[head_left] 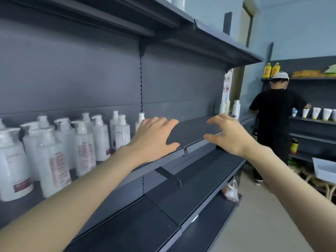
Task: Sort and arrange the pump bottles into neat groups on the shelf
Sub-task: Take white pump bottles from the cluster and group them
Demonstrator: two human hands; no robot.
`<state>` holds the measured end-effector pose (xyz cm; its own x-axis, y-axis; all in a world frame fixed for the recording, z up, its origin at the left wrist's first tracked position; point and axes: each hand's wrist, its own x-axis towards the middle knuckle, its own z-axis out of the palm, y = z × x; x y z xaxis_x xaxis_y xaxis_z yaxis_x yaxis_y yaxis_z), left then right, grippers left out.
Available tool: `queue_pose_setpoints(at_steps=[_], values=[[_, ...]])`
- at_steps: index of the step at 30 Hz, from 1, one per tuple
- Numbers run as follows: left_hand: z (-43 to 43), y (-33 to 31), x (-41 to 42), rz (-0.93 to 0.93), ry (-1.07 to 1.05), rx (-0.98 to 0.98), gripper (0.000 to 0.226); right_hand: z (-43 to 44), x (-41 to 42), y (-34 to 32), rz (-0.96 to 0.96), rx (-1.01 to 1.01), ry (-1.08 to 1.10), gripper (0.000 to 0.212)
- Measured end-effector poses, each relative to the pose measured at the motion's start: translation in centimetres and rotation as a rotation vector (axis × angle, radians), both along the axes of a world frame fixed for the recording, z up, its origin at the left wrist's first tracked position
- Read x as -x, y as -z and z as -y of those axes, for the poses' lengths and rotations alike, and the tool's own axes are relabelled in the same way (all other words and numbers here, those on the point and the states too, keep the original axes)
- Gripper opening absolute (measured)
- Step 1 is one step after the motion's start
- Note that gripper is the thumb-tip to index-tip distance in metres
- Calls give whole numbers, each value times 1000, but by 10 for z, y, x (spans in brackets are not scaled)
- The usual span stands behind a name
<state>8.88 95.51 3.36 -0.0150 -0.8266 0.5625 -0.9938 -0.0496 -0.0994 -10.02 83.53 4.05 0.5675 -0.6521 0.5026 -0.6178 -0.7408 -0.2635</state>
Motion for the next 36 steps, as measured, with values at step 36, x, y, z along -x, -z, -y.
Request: queue_pose_setpoints(at_steps=[36], values=[[724, 18, 79, -56, 19, -61, 56, 710, 102, -4, -58, -31, 110, 52]])
